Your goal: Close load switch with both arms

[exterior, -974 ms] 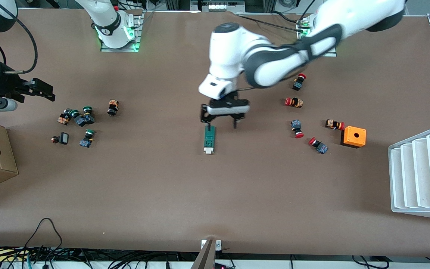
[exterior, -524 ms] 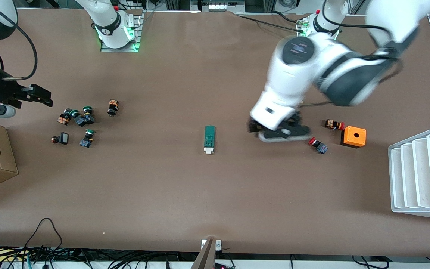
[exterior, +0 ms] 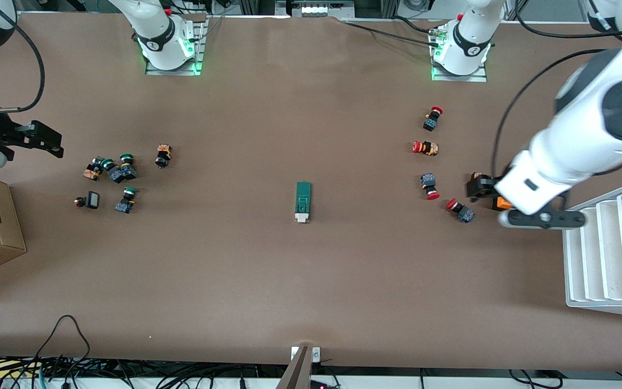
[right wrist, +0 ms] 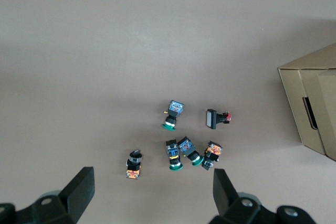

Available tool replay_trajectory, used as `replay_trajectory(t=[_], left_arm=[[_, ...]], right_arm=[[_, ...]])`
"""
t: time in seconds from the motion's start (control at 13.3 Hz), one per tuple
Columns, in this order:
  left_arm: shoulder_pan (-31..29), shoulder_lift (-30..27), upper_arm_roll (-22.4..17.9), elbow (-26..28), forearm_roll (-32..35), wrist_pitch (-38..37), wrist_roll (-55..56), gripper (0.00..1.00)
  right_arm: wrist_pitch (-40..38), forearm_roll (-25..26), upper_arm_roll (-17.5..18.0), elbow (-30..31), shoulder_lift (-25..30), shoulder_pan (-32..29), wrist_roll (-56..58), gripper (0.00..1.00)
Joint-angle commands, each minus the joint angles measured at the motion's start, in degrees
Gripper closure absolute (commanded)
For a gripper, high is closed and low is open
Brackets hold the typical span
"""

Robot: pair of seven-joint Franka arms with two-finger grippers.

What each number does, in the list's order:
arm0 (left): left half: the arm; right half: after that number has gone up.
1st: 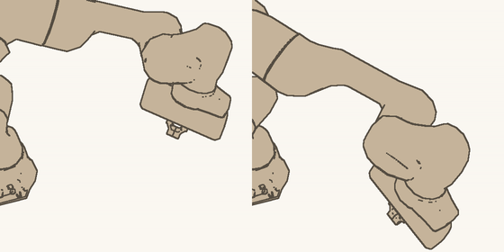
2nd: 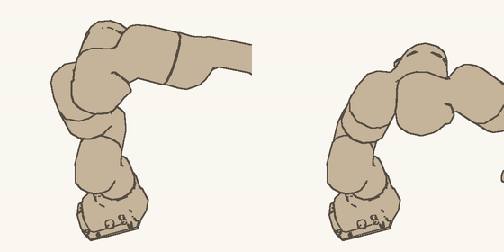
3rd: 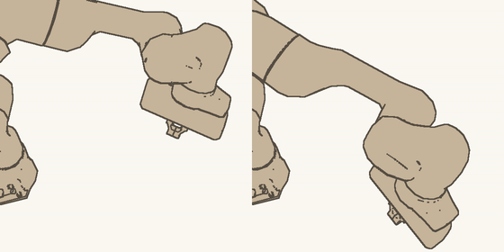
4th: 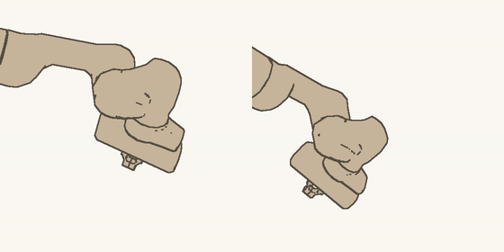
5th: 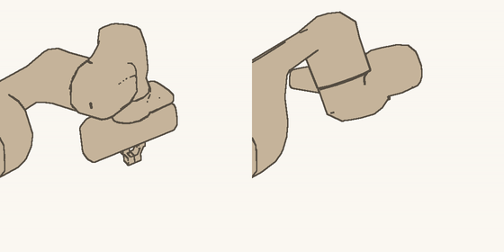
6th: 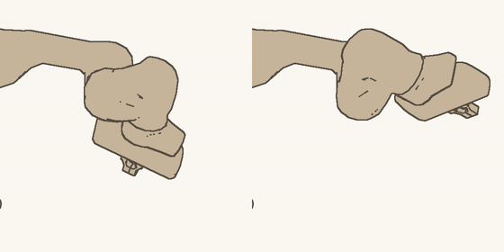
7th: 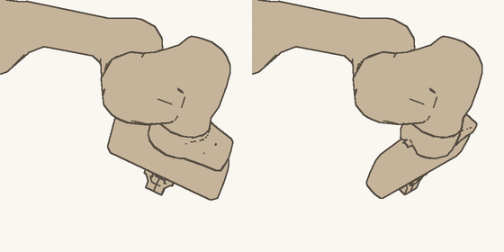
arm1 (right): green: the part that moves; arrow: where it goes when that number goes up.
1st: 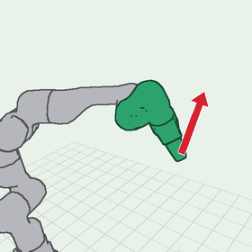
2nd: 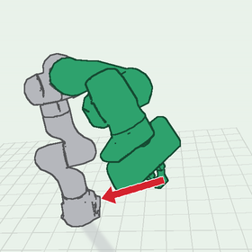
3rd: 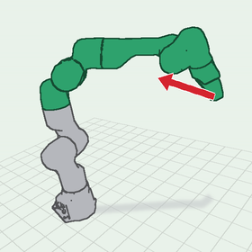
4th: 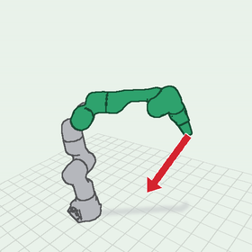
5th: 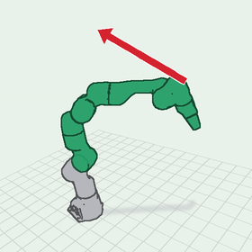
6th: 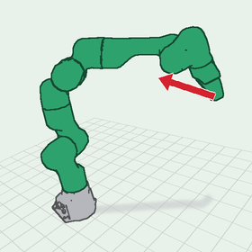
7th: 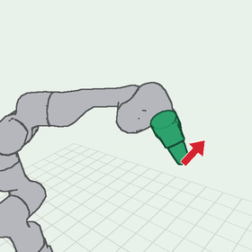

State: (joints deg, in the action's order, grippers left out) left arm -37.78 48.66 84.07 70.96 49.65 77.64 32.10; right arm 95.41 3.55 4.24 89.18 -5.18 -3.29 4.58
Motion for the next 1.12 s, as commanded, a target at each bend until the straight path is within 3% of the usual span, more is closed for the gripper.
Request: replay_trajectory(t=[0.0,0.37,0.52,0.6,0.75,0.9,1.05], left_arm=[[1.2,0.3,0.1,-6.2,-0.4,-4.2,-4.4,0.00],[-1.2,0.3,-2.5,-10.8,-0.6,-4.1,-10.9,0.00],[-1.2,-1.7,-7.0,-11.1,-2.8,-4.3,-15.9,0.00],[-0.5,-4.9,-13.0,-11.6,-7.1,-3.8,-18.5,0.00],[4.7,-12.8,-31.0,-12.1,-22.2,-1.8,-23.8,0.00],[12.2,-19.3,-49.0,-11.2,-36.2,1.2,-29.6,0.00],[21.0,-23.0,-64.6,-10.2,-44.4,1.5,-32.7,0.00]], right_arm=[[-1.1,-0.7,0.3,-2.2,-0.5,-0.1,0.9,0.00],[-1.1,-2.9,0.2,-2.5,-0.7,-0.2,1.0,0.00],[-2.0,-3.8,0.0,-3.2,-0.7,-0.5,1.0,0.00],[-2.8,-4.0,0.0,-3.3,-0.7,-0.5,1.0,0.00],[-2.9,-3.9,-0.1,-3.3,-0.7,-0.5,0.9,0.00],[-2.9,-3.9,-0.1,-3.3,-0.7,-0.5,0.8,0.00],[-2.9,-3.9,-0.2,-3.3,-0.7,-0.5,0.9,0.00]])
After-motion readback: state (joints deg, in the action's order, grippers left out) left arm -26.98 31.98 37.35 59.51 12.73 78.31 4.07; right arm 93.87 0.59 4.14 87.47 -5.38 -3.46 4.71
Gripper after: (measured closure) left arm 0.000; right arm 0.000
